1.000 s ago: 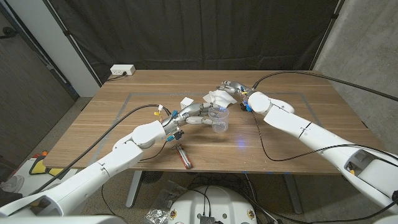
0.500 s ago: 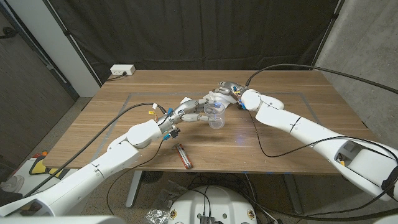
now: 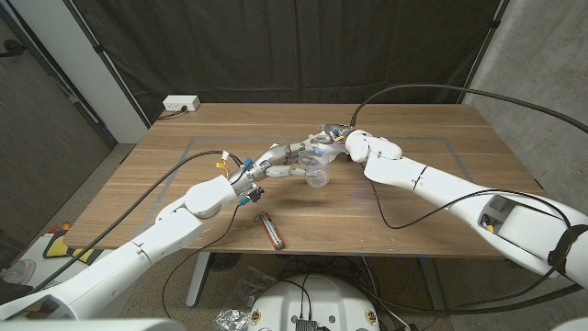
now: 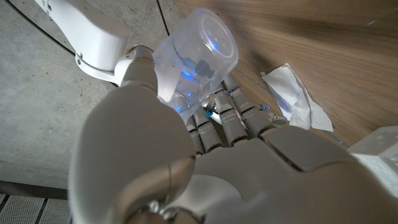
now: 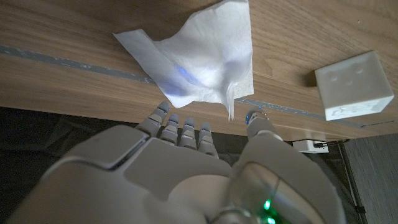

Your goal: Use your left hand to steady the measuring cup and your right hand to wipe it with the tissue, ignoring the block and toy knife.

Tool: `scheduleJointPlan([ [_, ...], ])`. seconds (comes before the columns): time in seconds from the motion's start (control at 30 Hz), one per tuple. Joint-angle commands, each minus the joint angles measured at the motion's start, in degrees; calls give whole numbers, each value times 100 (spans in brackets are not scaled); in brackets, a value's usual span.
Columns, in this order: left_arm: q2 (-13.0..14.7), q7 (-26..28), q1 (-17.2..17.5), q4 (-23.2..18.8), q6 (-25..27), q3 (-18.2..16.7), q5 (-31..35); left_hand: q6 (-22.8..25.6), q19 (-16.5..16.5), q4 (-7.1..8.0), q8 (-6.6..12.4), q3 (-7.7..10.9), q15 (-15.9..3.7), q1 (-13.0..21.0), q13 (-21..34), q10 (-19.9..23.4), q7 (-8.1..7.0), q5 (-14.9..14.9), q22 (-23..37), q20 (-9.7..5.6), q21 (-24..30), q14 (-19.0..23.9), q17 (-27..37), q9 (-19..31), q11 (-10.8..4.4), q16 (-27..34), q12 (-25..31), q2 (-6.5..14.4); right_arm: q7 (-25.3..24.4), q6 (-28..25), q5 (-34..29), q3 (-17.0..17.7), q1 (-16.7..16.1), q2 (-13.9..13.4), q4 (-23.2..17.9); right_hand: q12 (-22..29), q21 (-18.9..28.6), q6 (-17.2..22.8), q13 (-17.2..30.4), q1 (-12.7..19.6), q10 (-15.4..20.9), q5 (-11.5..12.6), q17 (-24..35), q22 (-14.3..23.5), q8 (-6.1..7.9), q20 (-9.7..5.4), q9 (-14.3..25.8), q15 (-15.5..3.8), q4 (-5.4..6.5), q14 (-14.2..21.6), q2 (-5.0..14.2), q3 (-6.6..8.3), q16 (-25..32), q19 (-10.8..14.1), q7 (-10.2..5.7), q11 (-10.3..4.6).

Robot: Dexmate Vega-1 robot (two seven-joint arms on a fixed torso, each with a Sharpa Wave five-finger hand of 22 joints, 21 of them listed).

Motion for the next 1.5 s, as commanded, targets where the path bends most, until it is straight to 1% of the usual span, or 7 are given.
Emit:
scheduleJointPlan([
  [0.03, -16, -76, -53, 103, -17, -16, -55, 28, -32, 25, 34, 28, -867, -17, 18, -13, 11, -1, 19, 23, 44, 39, 30, 36, -31, -24, 6, 48, 451, -379, -676, -519, 332, 267, 411, -27, 30, -76, 29, 220, -79, 45, 8, 3, 12, -70, 18, -22, -51, -17, -5, 105, 29, 88, 34, 19],
  [0.47, -80, -157, -151, 260, -49, 7, -109, 26, -51, 43, 46, 27, -867, -46, 30, -10, 16, -6, 19, 24, 70, 42, 53, 39, -32, -47, 8, 69, 672, -467, -920, -742, 483, 469, 813, 75, 126, -66, 24, 929, 63, 93, 6, -4, 84, -186, 13, -198, -121, 362, -67, 283, 108, 384, 30, -77],
  [1.07, -148, -235, -253, 413, -97, 31, -158, 44, -62, 61, 73, 23, -868, -83, 47, -5, 23, -9, 18, 9, 116, 67, 86, 43, -31, -72, 10, 85, 782, -435, -1152, -914, 559, 575, 1084, 416, 644, 883, 47, 2113, 1563, 168, 113, 120, 316, -454, -7, -1046, -26, 2202, -282, 118, 405, 1362, -222, -431],
  [1.13, -153, -246, -266, 421, -88, 36, -164, 58, -64, 62, 81, 23, -869, -86, 48, -3, 22, -9, 18, 7, 121, 68, 90, 43, -32, -76, 11, 88, 707, -427, -1204, -921, 529, 546, 1059, 491, 738, 1087, 56, 2208, 1849, 192, 156, 141, 363, -487, -9, -1145, -14, 2456, -256, 125, 465, 1493, -263, -522],
  [1.17, -157, -253, -271, 426, -87, 38, -171, 49, -72, 64, 79, 22, -867, -89, 49, -3, 30, -9, 18, 11, 121, 66, 92, 43, -32, -79, 10, 89, 683, -419, -1216, -915, 517, 536, 1050, 555, 834, 1255, 63, 2311, 2088, 210, 196, 161, 403, -552, -10, -1270, -28, 2745, -250, 130, 557, 1633, -334, -492],
  [1.23, -161, -255, -279, 431, -90, 44, -160, 51, -72, 66, 82, 24, -868, -93, 52, 1, 37, -9, 18, 5, 129, 65, 96, 44, -32, -84, 12, 94, 617, -396, -1242, -899, 487, 514, 1030, 658, 1042, 1667, 80, 2518, 2574, 227, 371, 231, 506, -606, -12, -1513, -27, 3365, -208, 68, 867, 1851, -442, -666],
  [1.5, -164, -269, -295, 428, -67, 57, -163, 55, -86, 70, 92, 26, -870, -104, 59, -3, 36, -9, 17, -1, 148, 65, 110, 44, -30, -101, 10, 105, -419, -85, -1367, -585, 46, 302, 749, 1117, 1977, 3547, 351, 3538, 4579, 202, 1471, 692, 873, -770, 24, -1593, 7, 4827, -194, -420, 2286, 2169, -751, -997],
])
